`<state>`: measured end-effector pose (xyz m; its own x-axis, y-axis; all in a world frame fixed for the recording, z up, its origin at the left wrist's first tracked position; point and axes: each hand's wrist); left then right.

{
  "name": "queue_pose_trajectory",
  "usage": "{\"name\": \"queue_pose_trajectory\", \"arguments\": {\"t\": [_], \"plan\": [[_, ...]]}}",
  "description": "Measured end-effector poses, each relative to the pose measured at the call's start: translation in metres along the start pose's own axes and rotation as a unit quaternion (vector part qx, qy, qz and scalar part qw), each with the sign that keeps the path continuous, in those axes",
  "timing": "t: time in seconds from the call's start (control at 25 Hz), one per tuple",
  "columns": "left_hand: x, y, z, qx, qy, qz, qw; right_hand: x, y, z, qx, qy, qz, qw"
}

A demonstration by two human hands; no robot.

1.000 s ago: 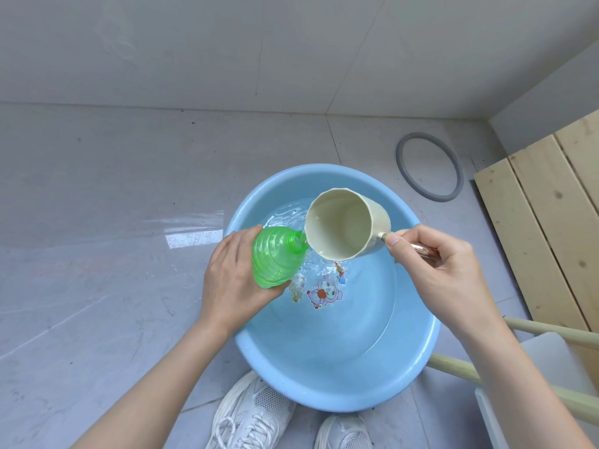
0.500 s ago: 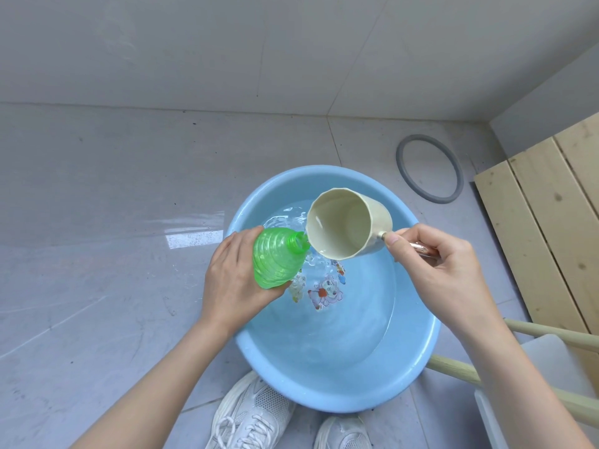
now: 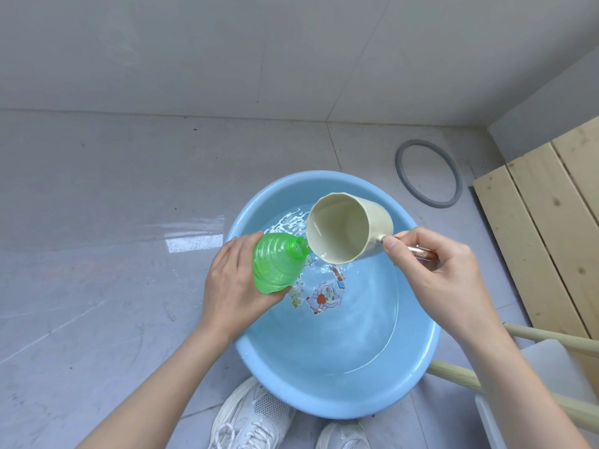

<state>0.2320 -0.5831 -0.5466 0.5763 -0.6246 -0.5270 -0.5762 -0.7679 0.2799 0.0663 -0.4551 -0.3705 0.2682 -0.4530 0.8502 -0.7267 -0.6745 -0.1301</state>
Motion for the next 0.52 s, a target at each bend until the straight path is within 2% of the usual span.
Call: {"name": "queue_pose_trajectory", "arguments": {"t": [0.52], "plan": [[-0.001, 0.0003, -0.0016, -0.008, -0.003, 0.004, 1.0, 0.0055, -0.0003, -0.0012, -0.006, -0.017, -0.002, 1.0]]}}
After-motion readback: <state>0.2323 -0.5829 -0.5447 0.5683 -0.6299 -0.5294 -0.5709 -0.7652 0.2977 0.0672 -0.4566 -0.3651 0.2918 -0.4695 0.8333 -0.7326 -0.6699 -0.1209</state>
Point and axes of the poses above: each hand's wrist, its own y-axis towards the middle knuckle, its own z-axis out of the palm, x = y × z, and after that the axes turned 10 degrees about y, right-handed
